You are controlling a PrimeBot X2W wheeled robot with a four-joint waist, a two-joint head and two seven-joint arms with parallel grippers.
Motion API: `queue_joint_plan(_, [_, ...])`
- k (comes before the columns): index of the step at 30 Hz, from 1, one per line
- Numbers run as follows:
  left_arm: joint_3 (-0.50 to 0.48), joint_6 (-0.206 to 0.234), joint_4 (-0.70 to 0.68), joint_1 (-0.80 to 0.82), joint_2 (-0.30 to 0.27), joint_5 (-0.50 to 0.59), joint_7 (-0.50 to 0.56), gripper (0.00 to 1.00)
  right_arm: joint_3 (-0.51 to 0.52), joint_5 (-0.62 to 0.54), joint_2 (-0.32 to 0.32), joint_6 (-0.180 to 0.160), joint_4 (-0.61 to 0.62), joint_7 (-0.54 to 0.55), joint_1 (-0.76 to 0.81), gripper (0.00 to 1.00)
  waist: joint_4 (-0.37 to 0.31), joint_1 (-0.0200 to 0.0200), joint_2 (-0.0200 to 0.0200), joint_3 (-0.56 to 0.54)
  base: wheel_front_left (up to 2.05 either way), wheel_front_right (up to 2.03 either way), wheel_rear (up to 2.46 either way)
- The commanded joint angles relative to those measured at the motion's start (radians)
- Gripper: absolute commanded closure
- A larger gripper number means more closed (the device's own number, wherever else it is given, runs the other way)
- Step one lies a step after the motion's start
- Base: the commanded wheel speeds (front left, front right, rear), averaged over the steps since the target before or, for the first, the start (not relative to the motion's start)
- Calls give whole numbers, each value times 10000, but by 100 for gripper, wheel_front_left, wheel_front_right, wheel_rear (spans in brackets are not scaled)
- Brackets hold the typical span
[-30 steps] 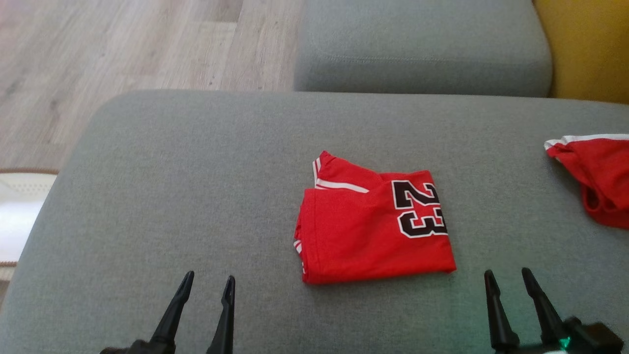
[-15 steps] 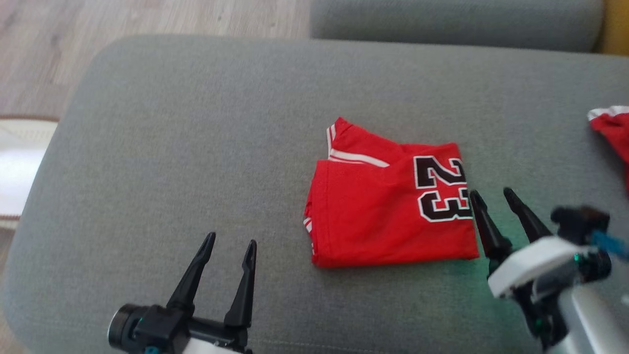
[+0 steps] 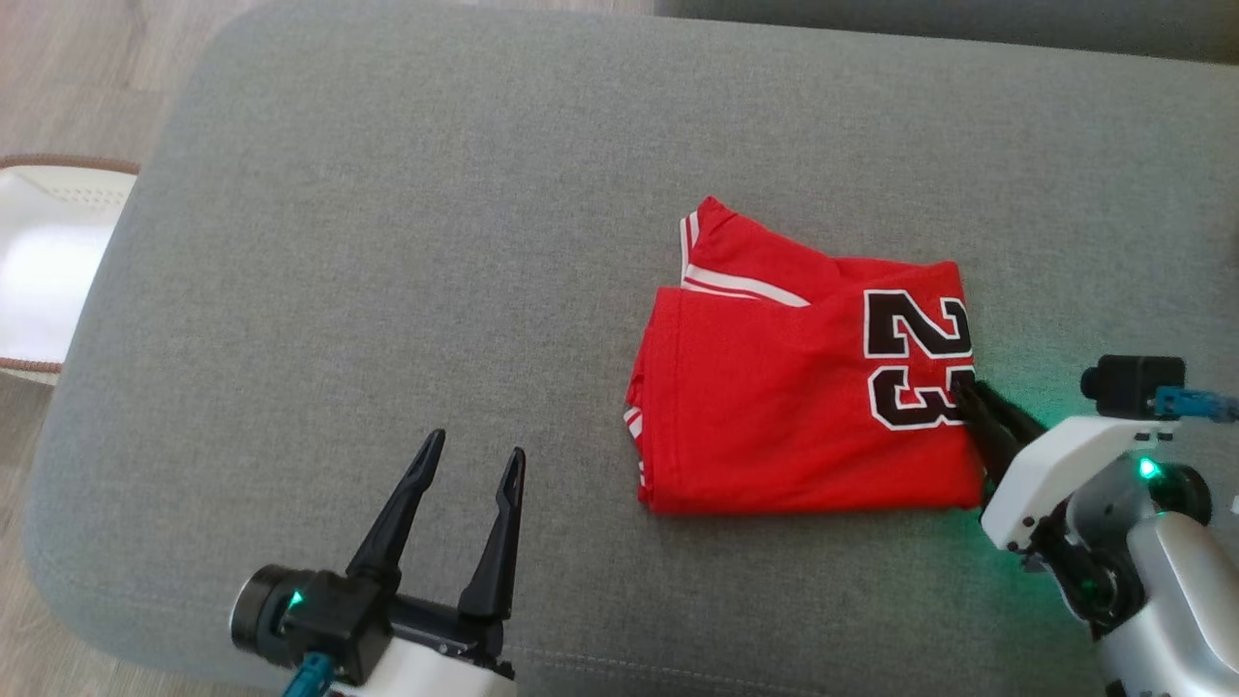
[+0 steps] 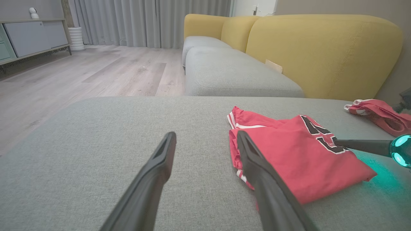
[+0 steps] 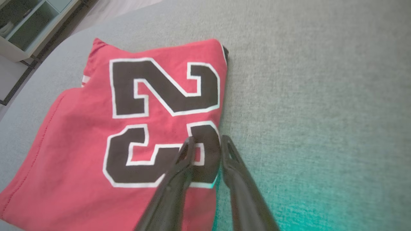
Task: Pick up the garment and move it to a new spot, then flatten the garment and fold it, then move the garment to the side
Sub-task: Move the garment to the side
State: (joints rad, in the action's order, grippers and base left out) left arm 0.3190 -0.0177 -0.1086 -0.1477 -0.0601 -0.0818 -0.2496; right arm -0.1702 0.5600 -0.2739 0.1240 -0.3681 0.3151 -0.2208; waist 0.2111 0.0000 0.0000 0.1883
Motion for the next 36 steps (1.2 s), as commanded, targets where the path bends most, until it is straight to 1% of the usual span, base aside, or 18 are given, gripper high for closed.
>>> queue_joint_plan(1, [-224, 37, -294, 432, 96, -88, -122, 0, -239, 167, -181, 67, 190, 64, -395, 100, -9, 0, 0, 87, 0, 0, 0])
queue_joint_plan(4, [-188, 74, -324, 535, 97, -140, -122, 0, -336, 239, -261, 67, 139, 28, -596, 100, -68, 0, 0, 260, 0, 0, 0])
queue_joint_plan(7, [-179, 105, -369, 646, 97, -190, -122, 0, -293, 156, -502, 67, 231, -235, -845, 100, -211, 0, 0, 444, 0, 0, 0])
queue_joint_plan(13, [-150, 113, -454, 833, 98, -277, -122, 0, 78, -155, -1292, 67, 724, -364, -1495, 100, -826, 0, 0, 856, 0, 0, 0])
queue_joint_plan(14, [-150, 113, -454, 833, 98, -277, -122, 0, 78, -155, -1292, 67, 724, -364, -1495, 100, -826, 0, 0, 856, 0, 0, 0])
queue_joint_plan(16, [-118, 114, -492, 927, 98, -291, -122, 0, 311, -247, -1640, 67, 1001, -259, -1773, 100, -1085, 0, 0, 1049, 0, 0, 0])
queue_joint_plan(22, [-26, 87, -580, 1343, 98, -312, -122, 0, 1363, -603, -2669, 67, 2023, 352, -2558, 100, -1756, 0, 0, 1660, 0, 0, 0])
queue_joint_plan(26, [9, 17, -571, 1613, 98, -307, -122, 0, 2341, -902, -3237, 67, 2682, 928, -2854, 100, -2079, 0, 0, 2047, 0, 0, 0])
queue_joint_plan(31, [55, -64, -534, 1932, 98, -273, -122, 0, 3819, -1420, -3703, 67, 3218, 1640, -2990, 100, -2227, 0, 0, 2488, 0, 0, 0])
queue_joint_plan(34, [81, -84, -547, 2097, 98, -252, -122, 0, 4503, -2135, -3932, 67, 3395, 1927, -2970, 100, -2231, 0, 0, 2714, 0, 0, 0])
queue_joint_plan(35, [87, -108, -536, 2139, 98, -240, -122, 0, 4615, -2429, -3937, 67, 3408, 1911, -2980, 9, -2234, 0, 0, 2778, 0, 0, 0])
queue_joint_plan(36, [96, -143, -508, 2176, 98, -217, -122, 0, 4639, -2689, -3901, 67, 3414, 1806, -2991, 0, -2227, 0, 0, 2816, 0, 0, 0])
